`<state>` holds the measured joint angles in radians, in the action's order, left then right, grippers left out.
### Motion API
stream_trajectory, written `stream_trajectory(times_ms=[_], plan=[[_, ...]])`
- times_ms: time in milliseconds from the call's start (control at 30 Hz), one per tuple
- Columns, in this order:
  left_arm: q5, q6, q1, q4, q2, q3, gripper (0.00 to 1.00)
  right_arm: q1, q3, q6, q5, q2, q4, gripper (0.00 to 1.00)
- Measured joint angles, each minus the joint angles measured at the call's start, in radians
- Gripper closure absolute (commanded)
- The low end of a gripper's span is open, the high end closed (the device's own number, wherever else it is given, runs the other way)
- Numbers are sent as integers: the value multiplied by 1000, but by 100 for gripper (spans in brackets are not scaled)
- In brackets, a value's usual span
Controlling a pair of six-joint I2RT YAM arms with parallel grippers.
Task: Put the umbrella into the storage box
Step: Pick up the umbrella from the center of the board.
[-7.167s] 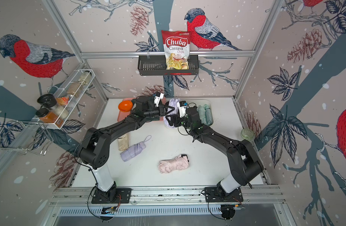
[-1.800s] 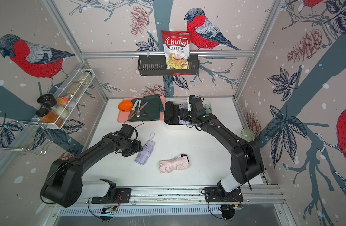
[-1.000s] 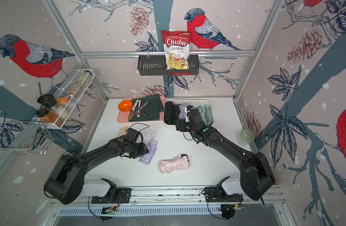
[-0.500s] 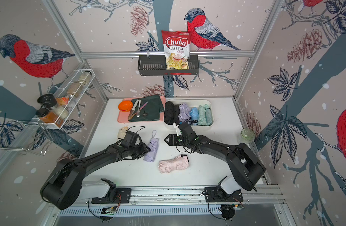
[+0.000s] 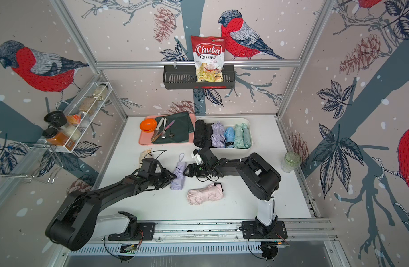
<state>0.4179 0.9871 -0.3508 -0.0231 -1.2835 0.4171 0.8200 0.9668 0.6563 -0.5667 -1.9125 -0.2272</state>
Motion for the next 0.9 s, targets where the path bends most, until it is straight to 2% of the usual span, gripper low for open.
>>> stream_trajectory(times_ms=[200,333,667,733,900], plan=[[41,1,18,-61,-16,-21,63,11,52,27,-89,-86,-91,30],[71,11,26,-117,-27,-42,63,10,77,38,-121,-129,-138,35],[82,26,26,-121,-22,-44,60,5,106,76,-119,-179,-180,62],[80,25,29,-110,-13,-43,56,4,112,78,-115,-183,-171,66],[75,17,39,-86,21,-35,40,4,122,79,-113,-185,-155,76]])
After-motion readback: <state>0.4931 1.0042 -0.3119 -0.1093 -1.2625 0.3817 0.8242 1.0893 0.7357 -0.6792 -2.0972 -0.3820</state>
